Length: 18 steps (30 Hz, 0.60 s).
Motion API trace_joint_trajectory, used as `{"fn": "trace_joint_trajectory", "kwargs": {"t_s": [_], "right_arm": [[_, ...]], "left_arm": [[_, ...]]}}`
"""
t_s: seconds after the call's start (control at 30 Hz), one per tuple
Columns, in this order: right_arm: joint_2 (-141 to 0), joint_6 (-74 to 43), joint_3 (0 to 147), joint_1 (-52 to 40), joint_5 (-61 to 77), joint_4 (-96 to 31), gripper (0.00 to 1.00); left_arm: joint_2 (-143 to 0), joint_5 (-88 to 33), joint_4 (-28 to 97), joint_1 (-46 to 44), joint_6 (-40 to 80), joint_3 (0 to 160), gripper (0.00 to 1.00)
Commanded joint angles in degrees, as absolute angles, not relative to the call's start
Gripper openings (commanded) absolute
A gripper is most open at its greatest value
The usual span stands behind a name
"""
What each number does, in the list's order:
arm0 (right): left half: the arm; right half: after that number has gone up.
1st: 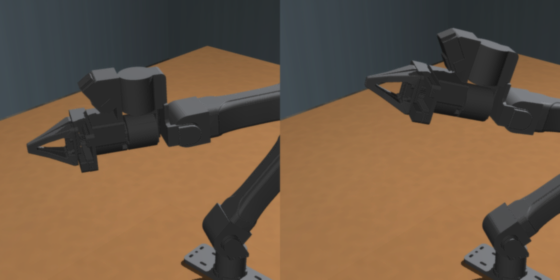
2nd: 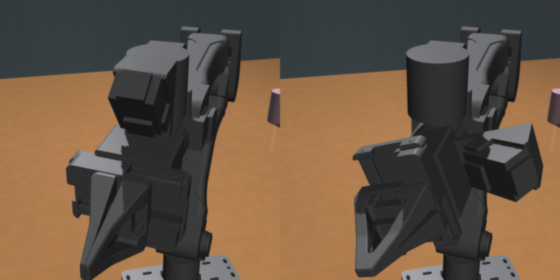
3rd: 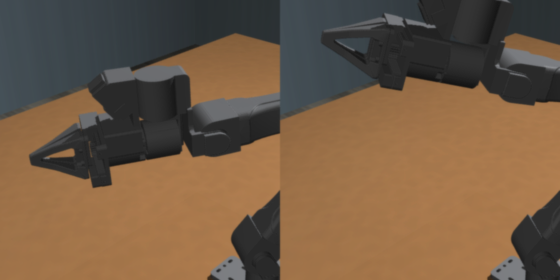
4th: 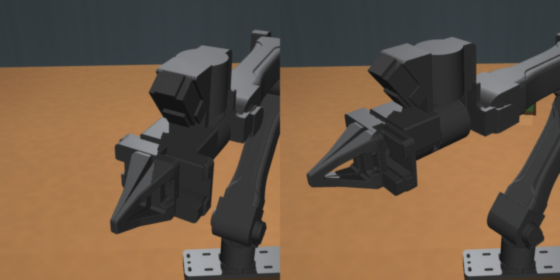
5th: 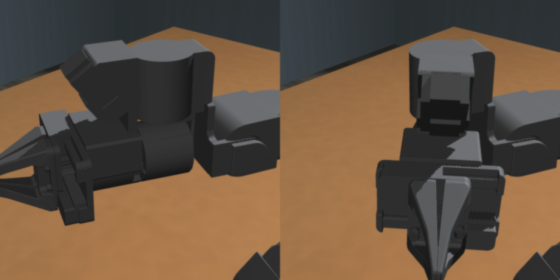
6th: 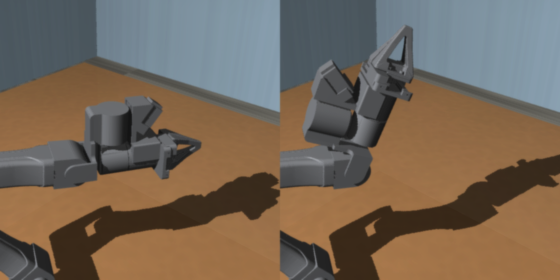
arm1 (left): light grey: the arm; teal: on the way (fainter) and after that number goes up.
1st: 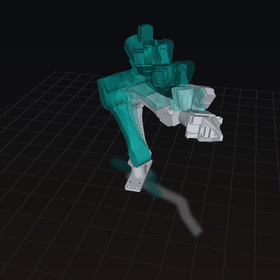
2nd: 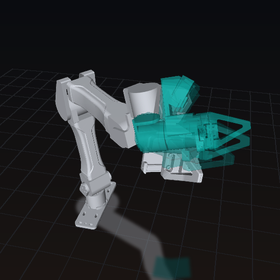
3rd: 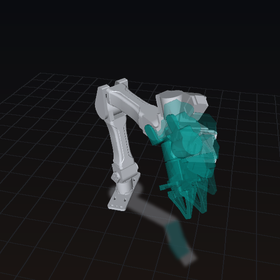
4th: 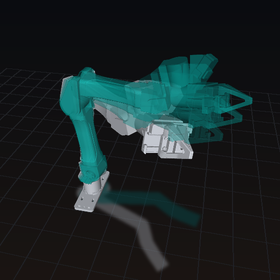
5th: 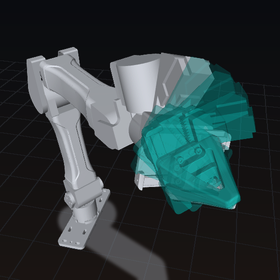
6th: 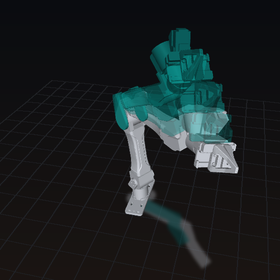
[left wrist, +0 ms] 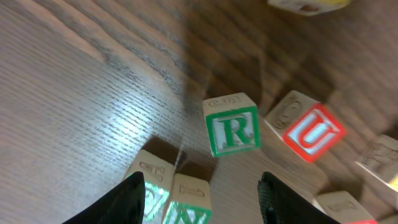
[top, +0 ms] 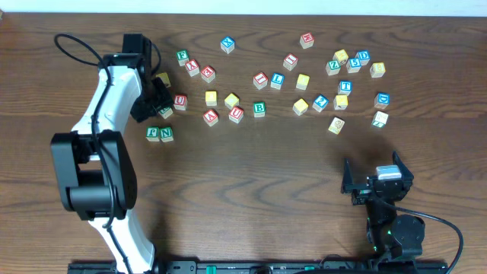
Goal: Spell out ROBOT
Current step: 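Lower the left gripper around the green R block and close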
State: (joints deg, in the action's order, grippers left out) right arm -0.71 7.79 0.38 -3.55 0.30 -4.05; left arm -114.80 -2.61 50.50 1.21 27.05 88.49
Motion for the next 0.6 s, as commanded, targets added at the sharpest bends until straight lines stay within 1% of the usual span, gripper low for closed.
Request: {"fn": "trace_joint_trajectory", "kwargs": {"t_s": [0.0,0.57], "right_arm": [[-0.54,7.35,0.32,-3.2,0.58,-4.34,0.99],[-0.54,7.35,0.32,-3.2,0.58,-4.34,0.99]], "left_arm": [[-117.03,-1.93,49.78,1.15,27.14,87.59,0.58],[-117.49,-3.84,45.3,0.25,27.11,87.57,0.58]]}}
